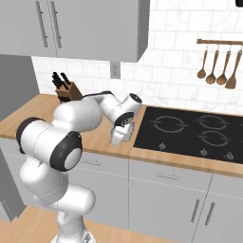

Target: Take the meat container that has the fish and place it on the second highest rack of the freezer. Then take the vegetable container that has the sweet potato and carrot and place it on the highest rack of the freezer.

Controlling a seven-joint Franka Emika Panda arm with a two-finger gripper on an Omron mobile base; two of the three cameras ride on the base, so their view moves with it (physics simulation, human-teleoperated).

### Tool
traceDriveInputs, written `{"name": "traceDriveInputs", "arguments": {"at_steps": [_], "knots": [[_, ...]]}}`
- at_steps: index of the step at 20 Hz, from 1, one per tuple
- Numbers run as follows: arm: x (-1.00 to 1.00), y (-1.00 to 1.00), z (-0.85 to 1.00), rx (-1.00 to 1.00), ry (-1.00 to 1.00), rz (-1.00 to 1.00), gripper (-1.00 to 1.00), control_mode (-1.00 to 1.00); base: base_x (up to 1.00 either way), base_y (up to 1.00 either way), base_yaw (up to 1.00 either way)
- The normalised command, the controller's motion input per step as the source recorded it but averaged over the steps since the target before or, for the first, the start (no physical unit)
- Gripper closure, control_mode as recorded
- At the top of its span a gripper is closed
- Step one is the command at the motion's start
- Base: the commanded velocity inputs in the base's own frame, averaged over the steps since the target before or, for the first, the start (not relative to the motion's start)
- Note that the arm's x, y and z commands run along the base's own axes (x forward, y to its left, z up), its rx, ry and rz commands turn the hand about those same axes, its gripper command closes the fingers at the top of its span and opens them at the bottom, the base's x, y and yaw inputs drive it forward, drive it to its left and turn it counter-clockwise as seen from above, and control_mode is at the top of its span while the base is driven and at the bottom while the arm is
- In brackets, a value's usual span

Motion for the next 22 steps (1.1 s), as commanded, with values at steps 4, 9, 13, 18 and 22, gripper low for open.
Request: {"name": "traceDriveInputs", "arguments": {"at_steps": [4, 9, 13, 18, 22], "knots": [[0.24, -0.07, -0.04, -0.06, 0.0, 0.0, -1.0, -1.0, 0.0, 0.0, 0.0], [0.24, -0.03, -0.16, -0.09, 0.0, 0.0, -1.0, -1.0, 0.0, 0.0, 0.0], [0.34, 0.0, -0.2, -0.11, 0.0, 0.0, -1.0, -1.0, 0.0, 0.0, 0.0], [0.22, -0.05, -0.19, -0.07, 0.0, 0.0, -1.0, -1.0, 0.0, 0.0, 0.0], [0.13, -0.09, -0.17, -0.03, 0.0, 0.0, -1.0, -1.0, 0.0, 0.0, 0.0]]}}
